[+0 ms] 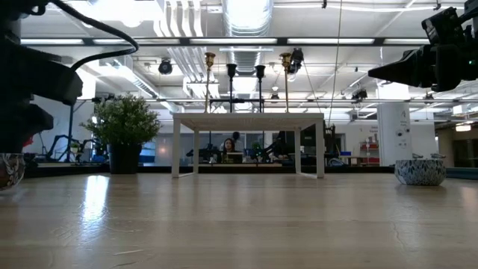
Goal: Pick & Place candle stick holders
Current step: Put the black scented candle on the shelf
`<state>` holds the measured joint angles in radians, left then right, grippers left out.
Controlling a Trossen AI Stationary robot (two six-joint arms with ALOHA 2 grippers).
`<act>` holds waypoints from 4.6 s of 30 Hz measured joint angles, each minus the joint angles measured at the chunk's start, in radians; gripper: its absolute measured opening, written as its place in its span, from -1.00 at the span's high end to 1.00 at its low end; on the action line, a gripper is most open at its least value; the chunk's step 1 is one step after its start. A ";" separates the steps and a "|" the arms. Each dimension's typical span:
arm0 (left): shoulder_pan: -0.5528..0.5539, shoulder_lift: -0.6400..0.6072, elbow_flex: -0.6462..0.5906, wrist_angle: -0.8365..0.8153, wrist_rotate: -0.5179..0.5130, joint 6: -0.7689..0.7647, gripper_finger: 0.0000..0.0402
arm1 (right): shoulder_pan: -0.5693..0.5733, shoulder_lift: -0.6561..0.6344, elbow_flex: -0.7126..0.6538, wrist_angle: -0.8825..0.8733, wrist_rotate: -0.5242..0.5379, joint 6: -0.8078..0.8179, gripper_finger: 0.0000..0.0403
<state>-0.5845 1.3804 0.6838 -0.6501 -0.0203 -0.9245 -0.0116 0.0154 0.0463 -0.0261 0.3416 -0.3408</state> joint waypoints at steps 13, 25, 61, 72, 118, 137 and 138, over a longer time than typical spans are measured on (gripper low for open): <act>0.152 -0.003 0.076 -0.145 0.031 0.215 -0.51 | 0.000 0.000 0.000 0.000 0.000 0.000 0.96; 0.335 -0.004 0.188 -0.222 0.030 0.481 -0.51 | 0.000 0.000 0.000 0.000 0.000 0.000 0.96; 0.824 0.259 0.891 -0.225 -0.008 1.050 -0.52 | 0.000 0.000 0.000 0.000 0.000 0.000 0.96; 0.827 0.419 1.089 -0.255 -0.006 1.160 -0.52 | 0.000 0.000 0.000 0.000 0.000 0.000 0.96; 1.032 0.764 1.620 -0.618 0.051 1.500 -0.51 | 0.000 0.000 0.000 0.000 0.000 0.000 0.96; 1.051 0.816 1.652 -0.634 0.050 1.507 -0.51 | 0.000 0.000 0.000 0.000 0.000 0.000 0.96; 1.051 0.816 1.652 -0.634 0.049 1.510 -0.51 | 0.000 0.000 0.000 0.000 0.000 0.000 0.96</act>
<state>0.4664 2.1960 2.3360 -1.2842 0.0290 0.5856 -0.0116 0.0154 0.0463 -0.0261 0.3416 -0.3408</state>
